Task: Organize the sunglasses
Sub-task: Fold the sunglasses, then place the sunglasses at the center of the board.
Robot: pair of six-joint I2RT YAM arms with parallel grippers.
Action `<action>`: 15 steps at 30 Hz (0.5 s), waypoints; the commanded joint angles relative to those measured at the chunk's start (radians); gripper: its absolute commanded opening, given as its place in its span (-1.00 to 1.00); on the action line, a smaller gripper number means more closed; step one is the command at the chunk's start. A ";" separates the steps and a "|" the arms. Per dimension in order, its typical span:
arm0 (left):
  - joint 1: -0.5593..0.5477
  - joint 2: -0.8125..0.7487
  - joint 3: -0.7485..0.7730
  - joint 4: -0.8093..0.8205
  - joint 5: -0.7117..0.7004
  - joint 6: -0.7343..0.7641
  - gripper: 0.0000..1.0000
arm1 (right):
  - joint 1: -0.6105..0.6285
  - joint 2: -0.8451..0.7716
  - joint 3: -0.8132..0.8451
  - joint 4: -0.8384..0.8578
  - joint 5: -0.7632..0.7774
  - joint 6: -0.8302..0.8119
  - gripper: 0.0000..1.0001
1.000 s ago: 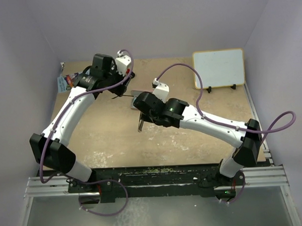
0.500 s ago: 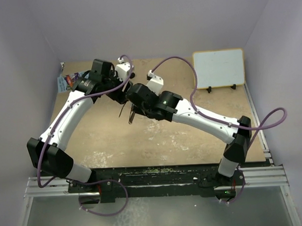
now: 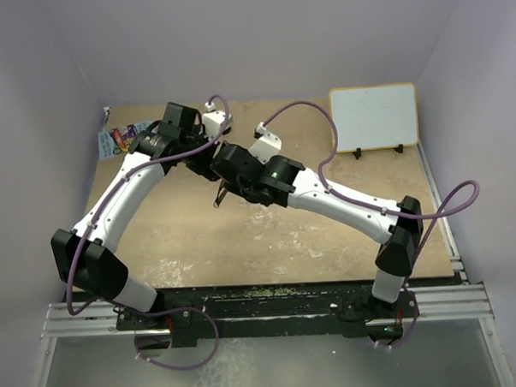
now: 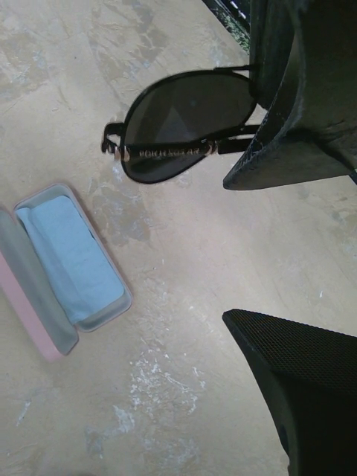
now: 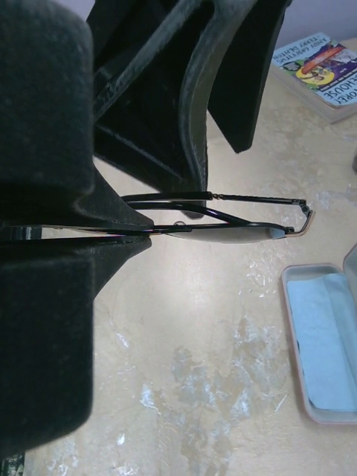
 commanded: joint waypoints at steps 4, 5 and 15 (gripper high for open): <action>-0.019 -0.060 0.072 0.006 -0.126 0.015 0.38 | 0.007 -0.154 -0.199 -0.106 0.056 0.225 -1.00; -0.020 -0.067 0.070 0.007 -0.142 0.020 0.38 | 0.007 -0.167 -0.232 -0.132 0.062 0.245 -1.00; -0.020 -0.108 0.042 0.000 -0.168 0.022 0.38 | 0.018 -0.089 -0.400 -0.230 -0.056 0.293 -1.00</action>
